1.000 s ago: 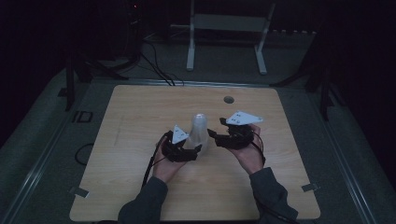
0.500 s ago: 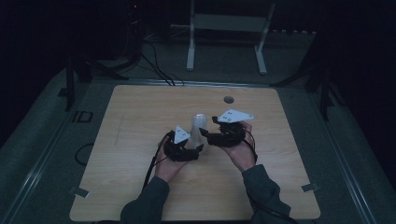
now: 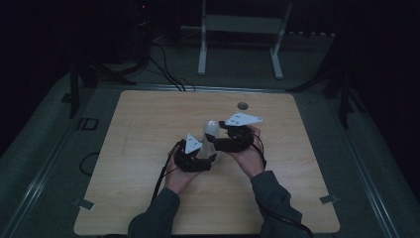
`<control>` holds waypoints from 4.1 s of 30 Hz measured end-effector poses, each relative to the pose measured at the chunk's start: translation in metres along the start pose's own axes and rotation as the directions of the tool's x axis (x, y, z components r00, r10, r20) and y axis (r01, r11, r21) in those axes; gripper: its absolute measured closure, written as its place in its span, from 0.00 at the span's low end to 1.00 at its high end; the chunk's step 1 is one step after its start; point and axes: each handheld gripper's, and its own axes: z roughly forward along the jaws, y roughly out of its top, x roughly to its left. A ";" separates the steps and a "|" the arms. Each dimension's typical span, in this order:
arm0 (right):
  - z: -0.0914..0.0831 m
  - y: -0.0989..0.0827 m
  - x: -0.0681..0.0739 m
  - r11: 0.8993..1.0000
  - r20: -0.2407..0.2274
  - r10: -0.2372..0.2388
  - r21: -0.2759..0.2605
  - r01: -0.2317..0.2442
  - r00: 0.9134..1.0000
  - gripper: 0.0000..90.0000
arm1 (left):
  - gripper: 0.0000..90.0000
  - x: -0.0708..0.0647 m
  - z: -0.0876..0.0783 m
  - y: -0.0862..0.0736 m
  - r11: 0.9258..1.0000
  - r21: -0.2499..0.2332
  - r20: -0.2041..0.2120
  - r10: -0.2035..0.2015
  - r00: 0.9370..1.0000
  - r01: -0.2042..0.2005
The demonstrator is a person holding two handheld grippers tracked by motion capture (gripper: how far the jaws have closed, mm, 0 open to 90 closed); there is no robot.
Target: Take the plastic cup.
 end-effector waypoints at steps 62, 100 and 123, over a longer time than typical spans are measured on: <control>-0.007 0.024 0.002 0.996 -0.038 0.028 -0.086 -0.031 0.999 0.45 | 0.22 -0.007 0.001 0.006 0.997 -0.068 -0.013 -0.028 1.000 0.027; -0.041 0.051 0.000 0.977 -0.038 0.040 -0.206 -0.047 0.998 0.45 | 0.23 -0.006 -0.010 0.000 0.996 -0.080 -0.021 -0.031 0.999 0.029; -0.080 0.036 -0.020 0.973 0.029 0.065 -0.225 -0.057 0.997 0.45 | 0.23 -0.008 -0.026 -0.008 0.993 -0.117 0.018 -0.010 1.000 0.012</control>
